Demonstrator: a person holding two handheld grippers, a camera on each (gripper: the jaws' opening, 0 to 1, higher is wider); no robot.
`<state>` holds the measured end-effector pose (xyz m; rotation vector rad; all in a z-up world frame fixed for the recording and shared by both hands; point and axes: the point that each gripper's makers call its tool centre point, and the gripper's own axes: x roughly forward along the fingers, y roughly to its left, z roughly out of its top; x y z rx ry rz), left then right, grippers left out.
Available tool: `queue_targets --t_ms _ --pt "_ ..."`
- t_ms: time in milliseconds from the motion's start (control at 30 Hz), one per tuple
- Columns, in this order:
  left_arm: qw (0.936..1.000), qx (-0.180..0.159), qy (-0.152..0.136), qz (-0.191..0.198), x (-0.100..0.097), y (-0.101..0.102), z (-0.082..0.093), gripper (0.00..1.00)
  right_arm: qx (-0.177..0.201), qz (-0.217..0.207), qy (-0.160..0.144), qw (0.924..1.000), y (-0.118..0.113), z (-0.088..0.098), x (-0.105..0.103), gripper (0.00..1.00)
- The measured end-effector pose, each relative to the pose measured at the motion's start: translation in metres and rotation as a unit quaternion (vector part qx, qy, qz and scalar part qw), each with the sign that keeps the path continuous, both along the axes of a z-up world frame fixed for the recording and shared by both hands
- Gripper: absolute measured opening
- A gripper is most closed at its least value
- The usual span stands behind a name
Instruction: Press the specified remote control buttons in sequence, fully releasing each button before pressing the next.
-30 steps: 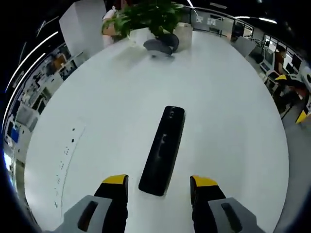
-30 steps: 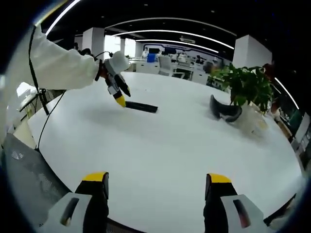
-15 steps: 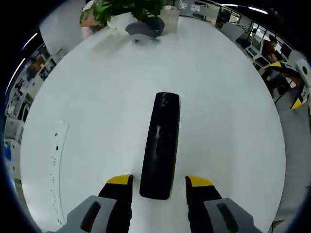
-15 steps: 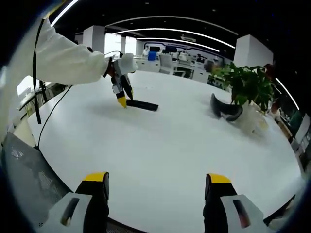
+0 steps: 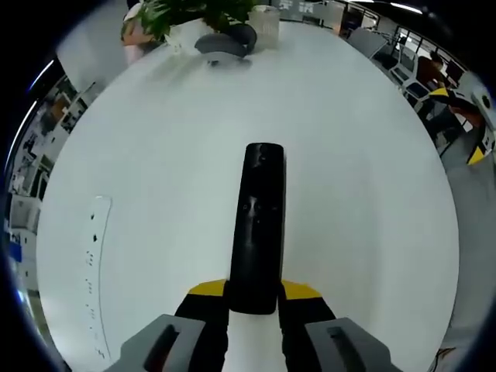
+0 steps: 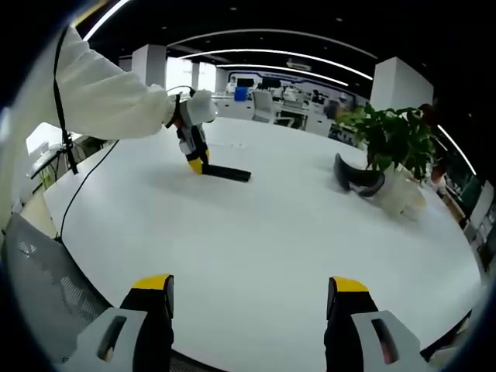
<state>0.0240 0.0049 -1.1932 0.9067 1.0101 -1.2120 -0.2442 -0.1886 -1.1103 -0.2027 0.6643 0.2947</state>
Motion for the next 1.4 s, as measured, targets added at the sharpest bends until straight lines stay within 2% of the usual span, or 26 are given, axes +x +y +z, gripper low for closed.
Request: queue_targets --t_ms 167,367,567,1200,1400 --pt "1.0 0.002 0.0 -0.003 -0.006 0.0 0.0 0.23 0.001 0.003 -0.005 1.0 0.001 0.002 0.0 0.8" --pt "0.9998 0.013 -0.001 -0.015 -0.026 -0.001 0.001 0.23 0.004 0.005 -0.009 0.9999 0.003 0.003 0.0 0.81" --pt "0.9999 0.014 -0.001 -0.01 -0.032 -0.001 0.0 0.23 0.004 0.01 -0.013 0.9999 0.005 0.004 0.0 0.81" --pt "0.9998 0.02 0.0 0.006 -0.069 -0.005 -0.002 0.23 0.012 0.02 -0.025 0.9994 0.008 0.009 0.0 0.8" --pt "0.9995 0.033 0.002 0.002 -0.083 -0.006 -0.001 0.23 0.014 0.021 -0.028 0.9993 0.009 0.011 0.0 0.8"
